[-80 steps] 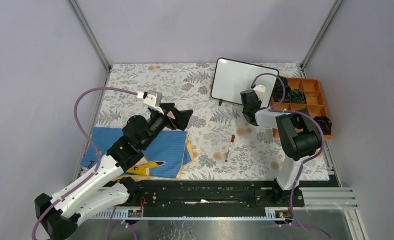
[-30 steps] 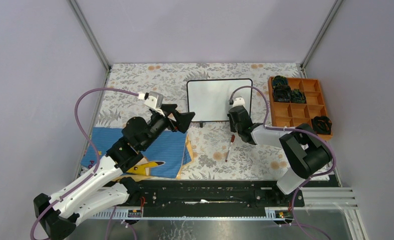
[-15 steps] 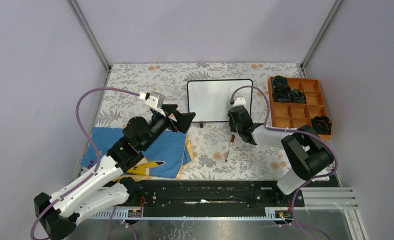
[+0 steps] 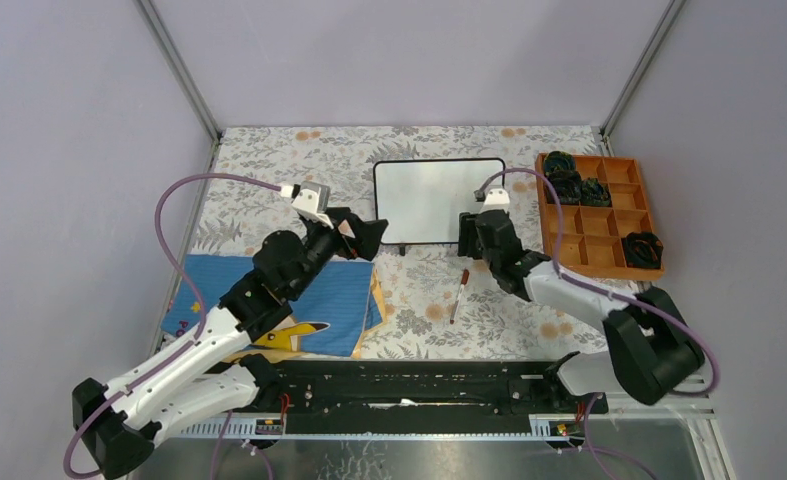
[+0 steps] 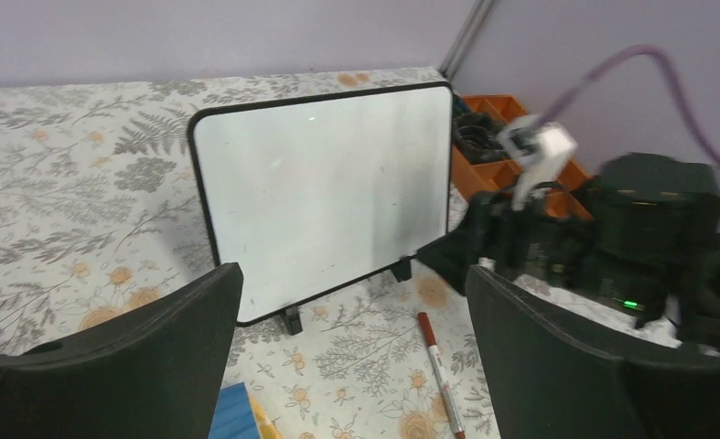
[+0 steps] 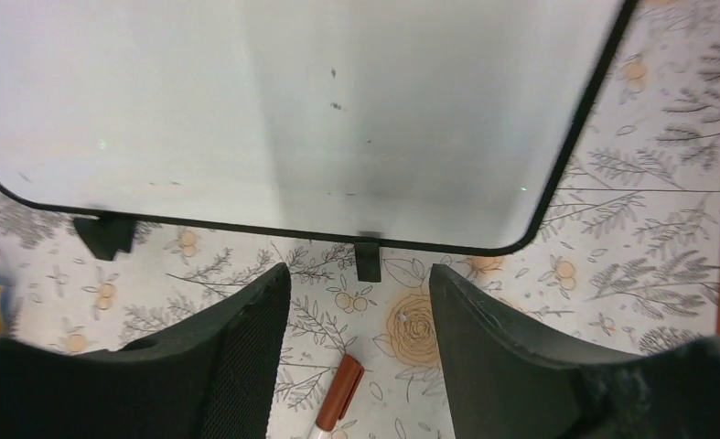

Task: Write a sentence on the whiteboard
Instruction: Move the whiteboard to the center of the board.

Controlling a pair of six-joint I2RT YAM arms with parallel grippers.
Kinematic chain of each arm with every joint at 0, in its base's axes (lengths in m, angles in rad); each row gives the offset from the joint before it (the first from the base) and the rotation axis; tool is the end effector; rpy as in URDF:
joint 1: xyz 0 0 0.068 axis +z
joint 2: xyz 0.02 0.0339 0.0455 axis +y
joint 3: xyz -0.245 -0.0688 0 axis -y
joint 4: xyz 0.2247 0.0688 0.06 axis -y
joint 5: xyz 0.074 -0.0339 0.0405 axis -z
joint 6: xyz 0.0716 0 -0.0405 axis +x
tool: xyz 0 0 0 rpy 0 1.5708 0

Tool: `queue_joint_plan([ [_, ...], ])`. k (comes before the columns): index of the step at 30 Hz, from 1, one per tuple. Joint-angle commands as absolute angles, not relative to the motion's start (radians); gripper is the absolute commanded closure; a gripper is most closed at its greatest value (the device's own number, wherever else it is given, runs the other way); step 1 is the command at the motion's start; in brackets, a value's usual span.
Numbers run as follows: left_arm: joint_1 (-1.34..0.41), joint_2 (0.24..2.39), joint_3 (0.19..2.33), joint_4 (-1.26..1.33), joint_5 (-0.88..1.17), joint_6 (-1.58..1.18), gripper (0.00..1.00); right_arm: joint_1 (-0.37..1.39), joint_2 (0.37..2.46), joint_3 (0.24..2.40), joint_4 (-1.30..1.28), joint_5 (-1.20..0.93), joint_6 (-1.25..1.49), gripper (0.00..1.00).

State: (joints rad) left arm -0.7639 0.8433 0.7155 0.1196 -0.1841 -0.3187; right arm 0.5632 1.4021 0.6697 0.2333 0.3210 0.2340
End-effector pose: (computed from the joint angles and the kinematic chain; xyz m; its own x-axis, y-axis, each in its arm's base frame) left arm 0.1766 -0.1510 0.3262 -0.1773 -0.2567 -0.9501 0.5184 0.7962 -0.3119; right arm 0.2748 0.1468 0.1815 -0.4568 -0.0282 -0.8891 -0.1711 0.9836 0.0567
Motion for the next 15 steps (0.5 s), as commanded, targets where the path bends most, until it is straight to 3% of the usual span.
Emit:
queue_joint_plan([
  [1,-0.770,0.874,0.711,0.160,-0.358,-0.334,0.01,0.573,1.254,0.657,0.194,0.393,0.325,0.35],
  [5,-0.769,0.913,0.669,0.211,-0.412,-0.377,0.01,0.561,1.204,0.656,0.182,0.524,0.397,0.25],
  [11,-0.767,1.156,0.916,-0.076,-0.346,-0.456,0.01,0.381,1.155,0.681,0.158,0.319,0.576,0.26],
  [15,-0.770,1.262,0.944,-0.110,-0.324,-0.534,0.06,0.344,1.105,0.649,0.203,0.333,0.606,0.26],
])
